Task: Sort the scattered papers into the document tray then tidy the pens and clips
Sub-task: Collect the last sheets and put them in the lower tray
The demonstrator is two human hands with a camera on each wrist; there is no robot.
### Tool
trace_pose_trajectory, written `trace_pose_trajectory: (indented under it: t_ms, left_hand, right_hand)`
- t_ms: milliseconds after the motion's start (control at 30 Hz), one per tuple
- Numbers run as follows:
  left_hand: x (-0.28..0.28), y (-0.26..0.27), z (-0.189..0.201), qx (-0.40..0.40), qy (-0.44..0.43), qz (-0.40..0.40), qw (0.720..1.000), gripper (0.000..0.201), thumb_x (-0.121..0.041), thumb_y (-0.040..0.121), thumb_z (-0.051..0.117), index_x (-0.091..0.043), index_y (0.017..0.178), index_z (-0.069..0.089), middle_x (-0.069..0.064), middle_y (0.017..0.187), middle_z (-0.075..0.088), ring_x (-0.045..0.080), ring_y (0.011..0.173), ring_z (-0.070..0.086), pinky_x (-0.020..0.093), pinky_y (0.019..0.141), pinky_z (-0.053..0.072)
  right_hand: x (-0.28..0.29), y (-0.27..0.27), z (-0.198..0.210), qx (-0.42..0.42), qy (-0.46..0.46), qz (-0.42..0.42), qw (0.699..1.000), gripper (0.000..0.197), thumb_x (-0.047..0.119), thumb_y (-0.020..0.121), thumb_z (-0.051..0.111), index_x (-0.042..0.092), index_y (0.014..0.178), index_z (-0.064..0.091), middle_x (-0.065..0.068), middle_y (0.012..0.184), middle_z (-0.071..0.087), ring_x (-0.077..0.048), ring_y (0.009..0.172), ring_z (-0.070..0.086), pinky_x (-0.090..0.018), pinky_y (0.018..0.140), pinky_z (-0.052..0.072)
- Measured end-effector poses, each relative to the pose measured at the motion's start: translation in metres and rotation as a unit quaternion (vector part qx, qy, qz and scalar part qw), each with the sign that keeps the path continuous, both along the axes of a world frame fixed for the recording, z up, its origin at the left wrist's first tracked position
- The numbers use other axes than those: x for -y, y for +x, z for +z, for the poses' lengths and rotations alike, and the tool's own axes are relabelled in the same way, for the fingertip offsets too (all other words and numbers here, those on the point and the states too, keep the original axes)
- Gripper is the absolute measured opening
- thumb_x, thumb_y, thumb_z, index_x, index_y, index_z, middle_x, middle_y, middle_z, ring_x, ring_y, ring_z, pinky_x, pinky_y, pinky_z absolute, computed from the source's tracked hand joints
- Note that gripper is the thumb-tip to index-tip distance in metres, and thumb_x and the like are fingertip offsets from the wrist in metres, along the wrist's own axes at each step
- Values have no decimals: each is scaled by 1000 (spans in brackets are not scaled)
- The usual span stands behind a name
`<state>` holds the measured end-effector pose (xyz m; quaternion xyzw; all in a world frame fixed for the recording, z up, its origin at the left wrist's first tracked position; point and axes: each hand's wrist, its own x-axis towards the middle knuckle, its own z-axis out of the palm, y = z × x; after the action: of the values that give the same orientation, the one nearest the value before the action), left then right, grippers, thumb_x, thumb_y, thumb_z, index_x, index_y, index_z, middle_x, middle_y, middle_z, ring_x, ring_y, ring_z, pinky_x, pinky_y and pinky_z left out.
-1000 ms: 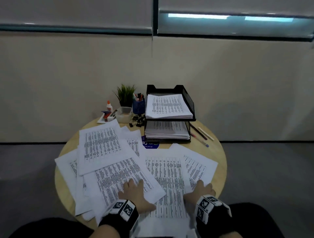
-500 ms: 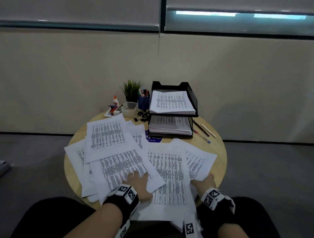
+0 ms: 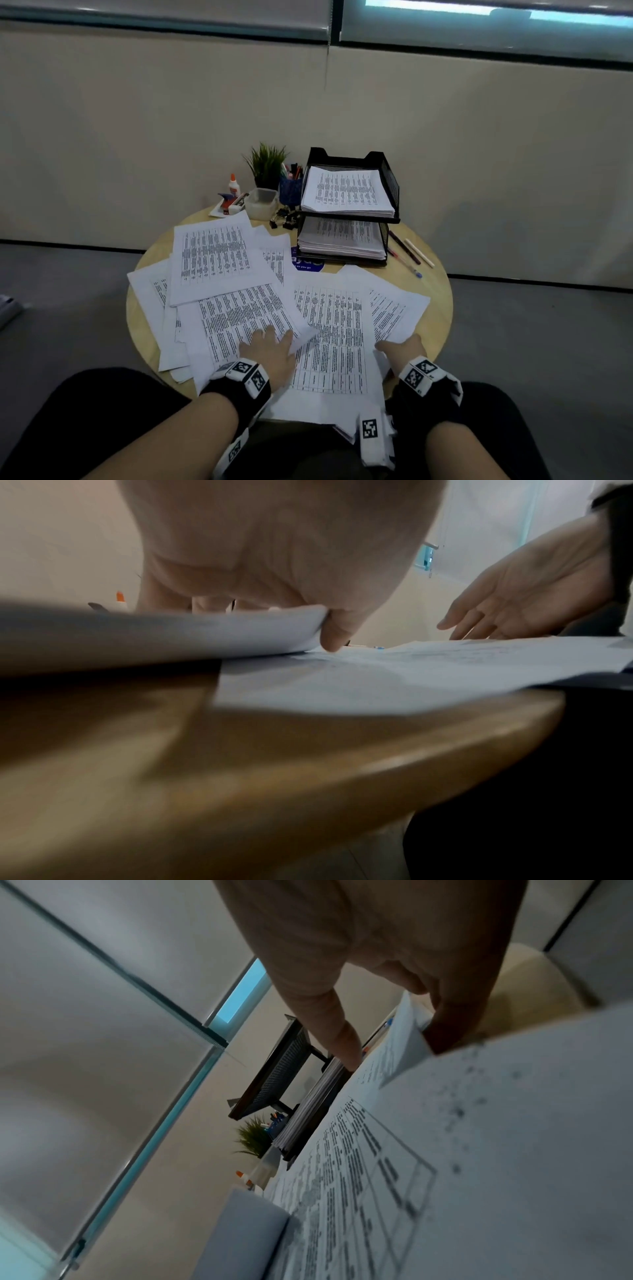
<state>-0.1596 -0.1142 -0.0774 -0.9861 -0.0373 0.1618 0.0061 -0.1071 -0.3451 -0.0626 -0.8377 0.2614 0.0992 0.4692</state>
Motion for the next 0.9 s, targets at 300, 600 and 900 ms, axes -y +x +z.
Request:
trace_pose_trajectory:
  t_ms: [300, 600, 900]
  left_hand:
    - [-13, 4, 2, 32, -89, 1, 995, 49, -39, 100, 14, -24, 143, 30, 5, 139, 41, 25, 121, 41, 45, 98, 42]
    - [-14, 2, 3, 46, -93, 19, 994, 46, -39, 100, 15, -21, 131, 44, 3, 138, 43, 24, 119, 42, 43, 100, 39]
    - [-22, 1, 3, 48, -149, 10, 988, 47, -37, 102, 20, -17, 137, 43, 3, 138, 48, 23, 119, 48, 37, 99, 43]
  right_hand:
    - [3, 7, -11, -17, 33, 75, 996, 27, 19, 81, 70, -1, 91, 56, -17, 96, 56, -26, 81, 51, -31, 65, 41]
    - [-11, 0, -1, 72, 97, 8, 993, 50, 3, 80, 68, 0, 121, 38, -10, 108, 55, -25, 88, 53, -29, 72, 46]
    - [-21, 2, -14, 48, 113, 29, 992, 56, 6, 77, 70, -3, 127, 49, -25, 114, 64, -39, 95, 66, -45, 84, 54]
